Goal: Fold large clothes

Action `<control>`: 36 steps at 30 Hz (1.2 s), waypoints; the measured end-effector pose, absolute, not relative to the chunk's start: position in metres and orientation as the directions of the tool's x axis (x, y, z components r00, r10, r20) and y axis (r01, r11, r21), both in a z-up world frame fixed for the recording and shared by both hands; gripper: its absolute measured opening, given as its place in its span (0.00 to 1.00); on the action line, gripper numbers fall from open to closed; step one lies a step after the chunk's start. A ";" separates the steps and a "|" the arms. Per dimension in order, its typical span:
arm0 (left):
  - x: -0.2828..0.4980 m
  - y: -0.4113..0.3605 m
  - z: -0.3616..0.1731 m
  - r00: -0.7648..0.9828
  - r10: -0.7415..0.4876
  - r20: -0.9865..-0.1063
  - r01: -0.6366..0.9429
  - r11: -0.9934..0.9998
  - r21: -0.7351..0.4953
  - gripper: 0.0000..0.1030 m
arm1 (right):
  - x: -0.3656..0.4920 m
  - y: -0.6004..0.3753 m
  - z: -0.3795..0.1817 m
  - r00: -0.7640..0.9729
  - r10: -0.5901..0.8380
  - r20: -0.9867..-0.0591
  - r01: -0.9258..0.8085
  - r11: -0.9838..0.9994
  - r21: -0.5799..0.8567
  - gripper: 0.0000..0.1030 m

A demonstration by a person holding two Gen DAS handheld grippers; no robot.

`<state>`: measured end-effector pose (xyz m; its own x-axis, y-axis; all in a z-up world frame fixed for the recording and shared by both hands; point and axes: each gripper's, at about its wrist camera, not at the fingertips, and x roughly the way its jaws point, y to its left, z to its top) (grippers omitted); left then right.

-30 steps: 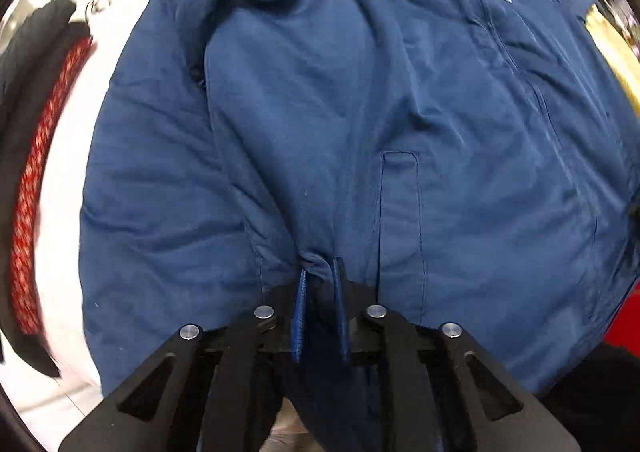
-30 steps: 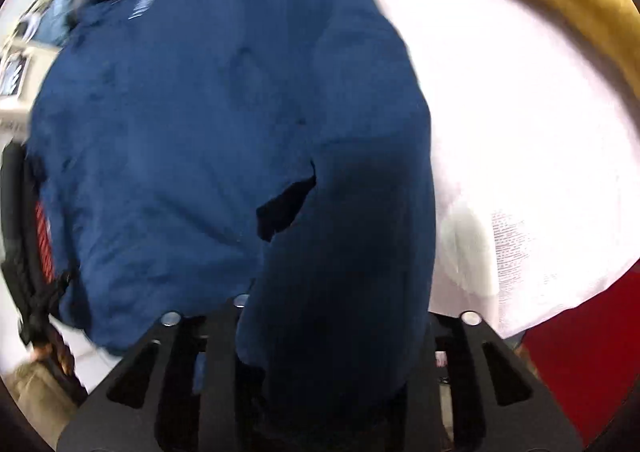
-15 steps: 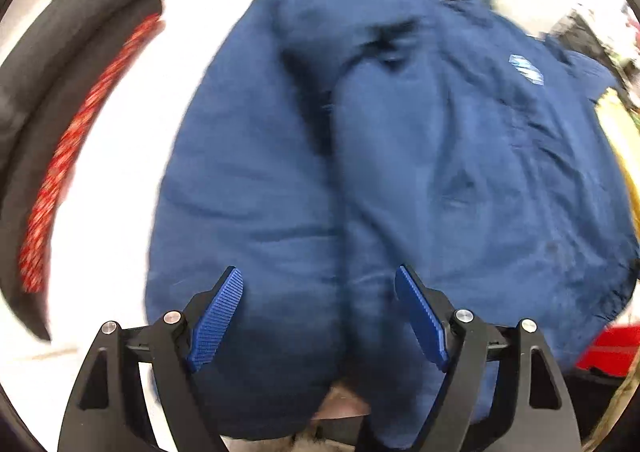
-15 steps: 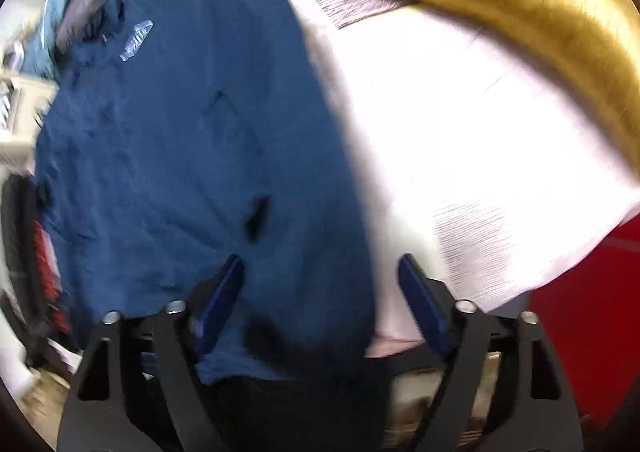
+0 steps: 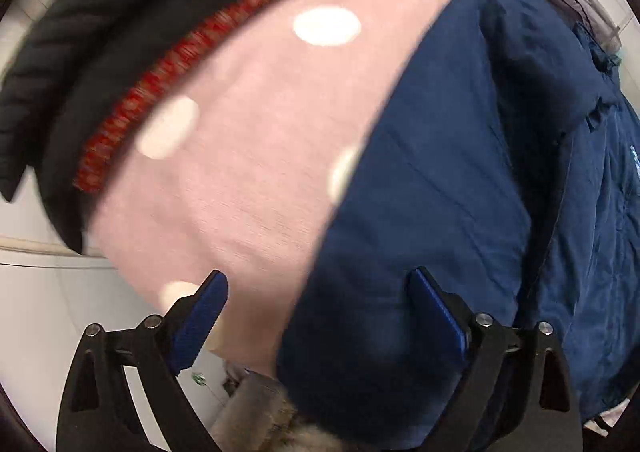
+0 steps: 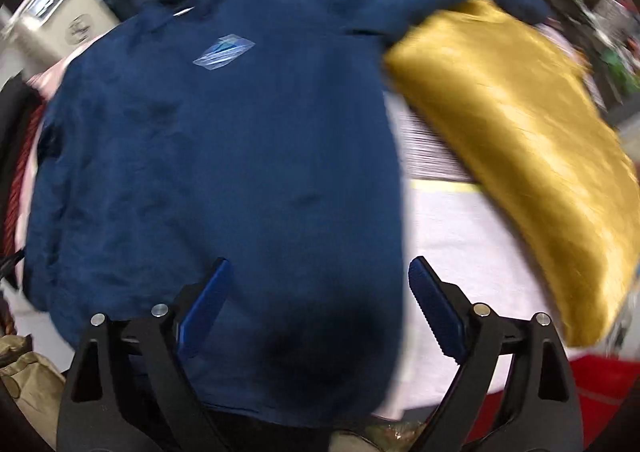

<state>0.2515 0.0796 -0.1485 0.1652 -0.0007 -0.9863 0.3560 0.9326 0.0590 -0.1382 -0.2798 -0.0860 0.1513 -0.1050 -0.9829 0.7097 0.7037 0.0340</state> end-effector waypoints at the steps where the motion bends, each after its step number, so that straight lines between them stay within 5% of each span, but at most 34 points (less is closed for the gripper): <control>1: 0.250 0.075 -0.158 0.128 -0.012 -0.992 0.365 0.930 0.036 0.89 | -0.126 -0.271 -0.096 0.143 -0.078 -0.987 0.683 0.729 0.042 0.86; 4: 0.242 0.059 -0.183 0.071 0.014 -0.997 0.363 0.931 0.039 0.81 | -0.105 -0.254 -0.117 0.129 -0.038 -0.991 0.637 0.769 0.053 0.86; 7: 0.233 0.041 -0.186 0.105 0.068 -0.992 0.378 0.920 0.103 0.55 | -0.093 -0.239 -0.140 0.077 -0.009 -0.997 0.587 0.809 0.038 0.86; 9: 0.227 0.028 -0.174 0.144 0.092 -0.985 0.411 0.900 0.144 0.20 | -0.090 -0.234 -0.145 0.058 -0.012 -0.998 0.561 0.828 0.023 0.86; 12: 0.229 0.015 -0.135 0.230 0.057 -0.972 0.442 0.883 0.157 0.10 | -0.092 -0.233 -0.154 0.029 -0.024 -0.999 0.543 0.840 -0.005 0.86; 16: 0.264 0.014 -0.049 0.452 0.029 -0.891 0.382 0.897 0.223 0.10 | -0.099 -0.234 -0.171 -0.020 -0.019 -1.000 0.543 0.839 -0.027 0.86; 20: 0.323 0.033 0.025 0.647 0.126 -0.752 0.211 0.918 0.335 0.08 | -0.093 -0.221 -0.181 -0.074 -0.074 -0.994 0.461 0.882 -0.100 0.87; 24: 0.388 0.049 0.070 0.671 0.163 -0.723 0.087 0.951 0.296 0.08 | -0.086 -0.208 -0.184 -0.101 -0.113 -0.988 0.418 0.897 -0.145 0.90; 32: 0.465 0.038 0.015 0.531 0.362 -0.766 -0.019 0.909 0.416 0.13 | -0.052 -0.201 -0.163 -0.067 -0.086 -0.994 0.428 0.898 -0.107 0.91; 34: 0.464 0.022 -0.001 0.522 0.377 -0.765 0.003 0.896 0.444 0.25 | -0.046 -0.200 -0.172 -0.104 -0.074 -0.992 0.414 0.904 -0.111 0.95; 36: 0.448 0.003 -0.006 0.559 0.378 -0.738 0.037 0.878 0.477 0.76 | -0.044 -0.194 -0.184 -0.145 -0.091 -0.985 0.383 0.913 -0.141 0.95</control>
<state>0.4478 0.0033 -0.0060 0.5593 0.3776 -0.7379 0.0368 0.8780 0.4772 -0.0444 -0.1937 -0.1838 -0.1452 -0.0907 -0.9852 0.3833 0.9129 -0.1406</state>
